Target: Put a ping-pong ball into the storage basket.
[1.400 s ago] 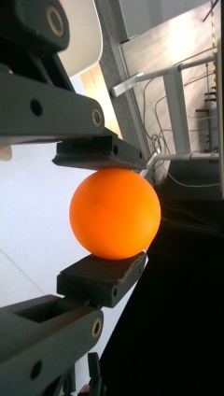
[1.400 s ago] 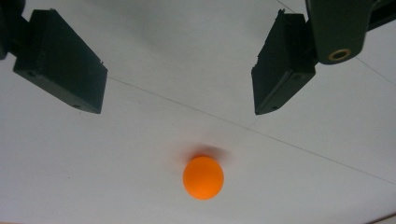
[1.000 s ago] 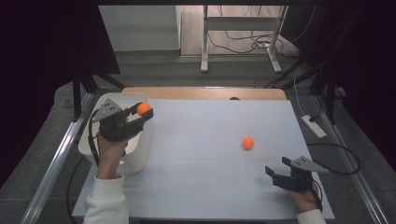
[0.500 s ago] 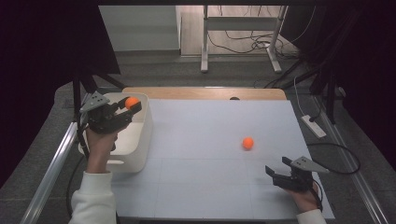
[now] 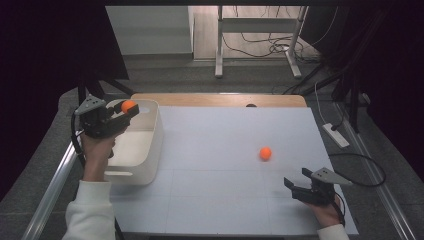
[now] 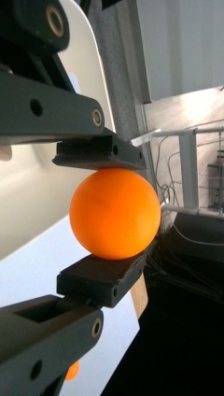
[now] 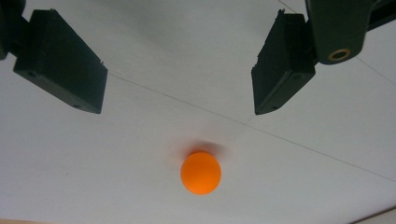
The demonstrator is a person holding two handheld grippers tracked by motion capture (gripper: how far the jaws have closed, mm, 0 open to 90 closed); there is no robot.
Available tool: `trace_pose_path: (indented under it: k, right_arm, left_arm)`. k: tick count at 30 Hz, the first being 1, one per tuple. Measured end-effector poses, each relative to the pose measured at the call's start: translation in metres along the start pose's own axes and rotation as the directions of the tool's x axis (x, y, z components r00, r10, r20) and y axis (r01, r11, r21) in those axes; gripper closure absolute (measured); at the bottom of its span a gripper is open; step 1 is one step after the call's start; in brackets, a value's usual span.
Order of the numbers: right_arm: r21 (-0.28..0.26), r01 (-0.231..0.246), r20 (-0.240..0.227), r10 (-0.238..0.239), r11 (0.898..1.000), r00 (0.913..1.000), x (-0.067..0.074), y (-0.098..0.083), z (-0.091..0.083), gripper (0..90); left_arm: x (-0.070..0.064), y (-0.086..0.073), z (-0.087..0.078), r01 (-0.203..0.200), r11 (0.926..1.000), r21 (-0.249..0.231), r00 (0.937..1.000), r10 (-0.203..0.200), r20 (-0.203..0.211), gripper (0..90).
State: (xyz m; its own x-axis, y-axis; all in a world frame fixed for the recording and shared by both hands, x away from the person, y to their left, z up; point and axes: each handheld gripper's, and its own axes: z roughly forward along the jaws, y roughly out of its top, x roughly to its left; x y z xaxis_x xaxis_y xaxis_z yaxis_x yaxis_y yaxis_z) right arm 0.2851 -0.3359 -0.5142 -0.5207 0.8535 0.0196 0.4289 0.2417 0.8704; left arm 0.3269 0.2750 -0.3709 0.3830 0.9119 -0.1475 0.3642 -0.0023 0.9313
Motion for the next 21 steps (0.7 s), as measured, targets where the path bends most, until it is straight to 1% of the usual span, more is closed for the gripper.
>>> trace_pose_path:
  k: [3, 8, 12, 15, 16, 18, 21]
  right_arm:
    - [0.000, 0.002, 0.000, -0.002, 1.000, 1.0000, 0.000, 0.000, 0.000, 18.3]
    - [0.001, 0.000, 0.000, 0.000, 1.000, 1.0000, 0.000, 0.000, 0.001, 18.3]
    - [0.002, 0.001, 0.001, -0.001, 1.000, 1.0000, 0.000, 0.000, 0.000, 18.3]
    - [0.002, 0.002, 0.001, -0.002, 1.000, 1.0000, 0.000, 0.000, 0.000, 18.3]
    - [0.002, 0.002, 0.001, -0.002, 1.000, 1.0000, 0.000, 0.000, 0.000, 18.3]
    - [0.002, 0.002, 0.000, -0.002, 1.000, 1.0000, 0.000, 0.000, 0.001, 18.3]
    - [0.002, 0.002, -0.002, -0.002, 1.000, 1.0000, 0.001, 0.000, 0.001, 18.3]
  left_arm:
    - [0.003, -0.001, 0.001, 0.003, 1.0000, 0.009, 1.0000, -0.003, -0.009, 50.2]
    - [0.005, -0.002, 0.003, 0.005, 0.9998, 0.020, 0.9999, -0.004, -0.014, 50.2]
    - [0.009, 0.000, 0.010, -0.011, 0.9984, 0.056, 0.9995, 0.012, -0.029, 50.2]
    - [0.013, 0.000, 0.014, -0.011, 0.9964, 0.084, 0.9992, 0.014, -0.037, 50.2]
    - [0.013, 0.000, 0.014, -0.011, 0.9964, 0.084, 0.9992, 0.014, -0.037, 50.2]
    - [0.017, -0.002, 0.019, -0.010, 0.9931, 0.117, 0.9990, 0.015, -0.042, 50.2]
    - [0.020, -0.005, 0.022, -0.002, 0.9907, 0.136, 0.9988, 0.009, -0.049, 50.1]
